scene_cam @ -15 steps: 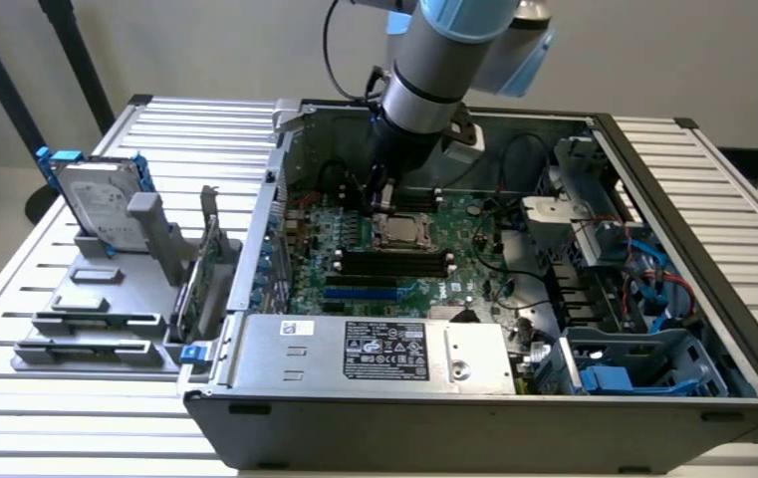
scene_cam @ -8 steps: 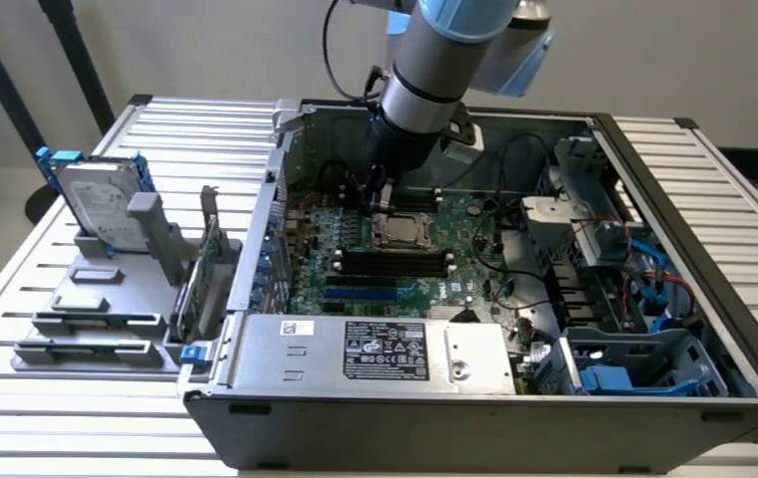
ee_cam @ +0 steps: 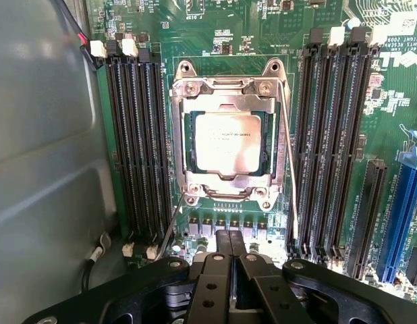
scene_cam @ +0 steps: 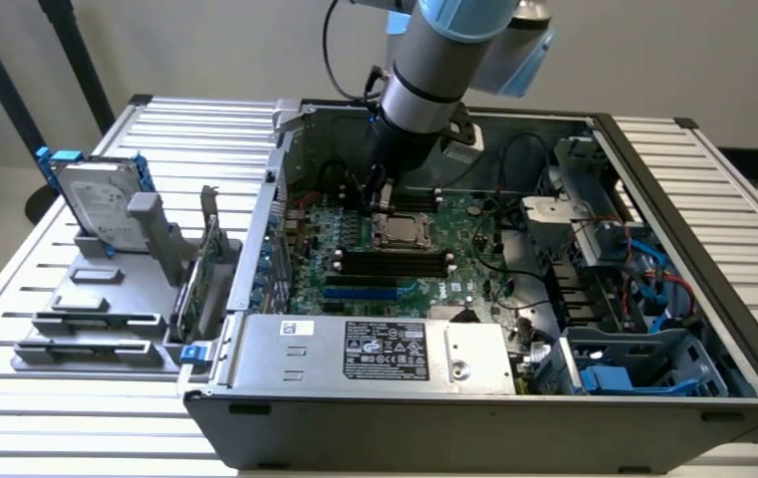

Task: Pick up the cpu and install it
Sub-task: 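Install the first cpu locking lever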

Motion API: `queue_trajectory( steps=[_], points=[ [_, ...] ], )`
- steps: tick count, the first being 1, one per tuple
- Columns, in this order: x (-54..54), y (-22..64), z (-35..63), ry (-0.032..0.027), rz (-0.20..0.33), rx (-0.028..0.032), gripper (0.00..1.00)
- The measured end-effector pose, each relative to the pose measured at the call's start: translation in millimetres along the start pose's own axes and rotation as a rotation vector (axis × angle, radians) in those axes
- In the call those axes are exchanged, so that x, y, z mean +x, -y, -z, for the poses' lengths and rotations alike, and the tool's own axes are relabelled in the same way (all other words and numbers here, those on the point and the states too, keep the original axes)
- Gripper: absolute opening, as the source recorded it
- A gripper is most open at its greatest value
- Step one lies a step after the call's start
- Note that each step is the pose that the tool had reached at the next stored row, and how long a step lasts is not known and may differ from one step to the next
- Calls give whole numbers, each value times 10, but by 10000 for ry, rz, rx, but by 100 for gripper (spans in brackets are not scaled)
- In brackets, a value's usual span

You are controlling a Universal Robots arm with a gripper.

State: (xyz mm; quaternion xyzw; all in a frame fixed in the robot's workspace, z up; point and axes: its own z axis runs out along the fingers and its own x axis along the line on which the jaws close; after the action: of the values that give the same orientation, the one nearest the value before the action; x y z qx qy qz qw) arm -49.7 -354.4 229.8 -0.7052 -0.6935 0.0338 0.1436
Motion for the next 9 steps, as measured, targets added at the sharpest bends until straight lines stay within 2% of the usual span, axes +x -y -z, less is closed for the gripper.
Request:
queue_trajectory(
  steps=[3, 4, 9],
  points=[
    [0, 25, -7, -7, 1, 6, 11],
    [-1, 57, -11, -41, 9, 7, 11],
    [-2, 277, -28, -325, 63, 15, 11]
  ],
)
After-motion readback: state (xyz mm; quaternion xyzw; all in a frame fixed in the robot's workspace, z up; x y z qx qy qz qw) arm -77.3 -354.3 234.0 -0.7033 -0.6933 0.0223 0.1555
